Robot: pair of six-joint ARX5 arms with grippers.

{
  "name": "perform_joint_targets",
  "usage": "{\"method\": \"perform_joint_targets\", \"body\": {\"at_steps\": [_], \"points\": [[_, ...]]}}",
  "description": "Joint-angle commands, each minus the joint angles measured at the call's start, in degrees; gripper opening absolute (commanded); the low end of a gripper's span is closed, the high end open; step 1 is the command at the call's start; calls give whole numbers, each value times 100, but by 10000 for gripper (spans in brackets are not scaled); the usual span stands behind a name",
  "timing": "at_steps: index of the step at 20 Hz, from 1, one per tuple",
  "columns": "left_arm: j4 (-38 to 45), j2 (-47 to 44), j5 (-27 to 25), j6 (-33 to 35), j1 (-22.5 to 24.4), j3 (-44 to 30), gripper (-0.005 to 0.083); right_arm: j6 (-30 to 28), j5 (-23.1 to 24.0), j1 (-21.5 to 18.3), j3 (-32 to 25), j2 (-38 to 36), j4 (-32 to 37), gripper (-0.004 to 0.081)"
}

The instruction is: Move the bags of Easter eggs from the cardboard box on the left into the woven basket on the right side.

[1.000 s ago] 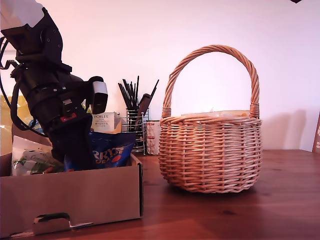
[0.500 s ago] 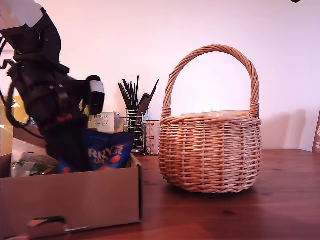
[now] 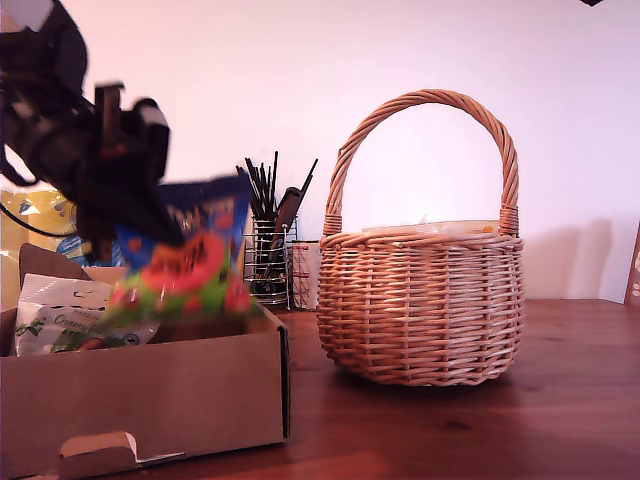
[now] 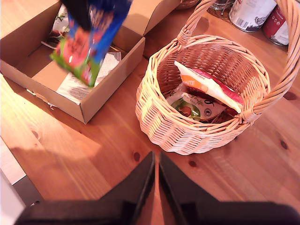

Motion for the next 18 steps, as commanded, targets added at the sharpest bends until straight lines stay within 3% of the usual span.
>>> {"method": "perform_joint_targets", "body": {"at_steps": [1, 5, 9, 11, 13, 14, 16, 18], "points": [[-146, 136, 341, -2, 13, 92, -21, -35, -17, -13, -74, -4, 26, -13], [-76, 136, 1097, 11, -7, 186, -21, -35, -17, -13, -74, -4, 31, -13], [227, 136, 1956, -79, -289, 369, -21, -35, -17, -13, -74, -4, 33, -13], [758, 136, 2243, -348, -573, 481, -21, -35, -17, -13, -74, -4, 74, -13], [1646, 136, 2181, -1095, -920, 503, -21, -35, -17, -13, -74, -4, 122, -13], [2234, 136, 1974, -1095, -1110, 503, -21, -35, -17, -13, -74, -4, 127, -13], [3436, 136, 962, -2581, -1491, 507, -21, -35, -20, -13, -74, -4, 109, -13], [4404, 136, 330, -3213, -1720, 522, -21, -33, -17, -13, -74, -7, 55, -13]]}}
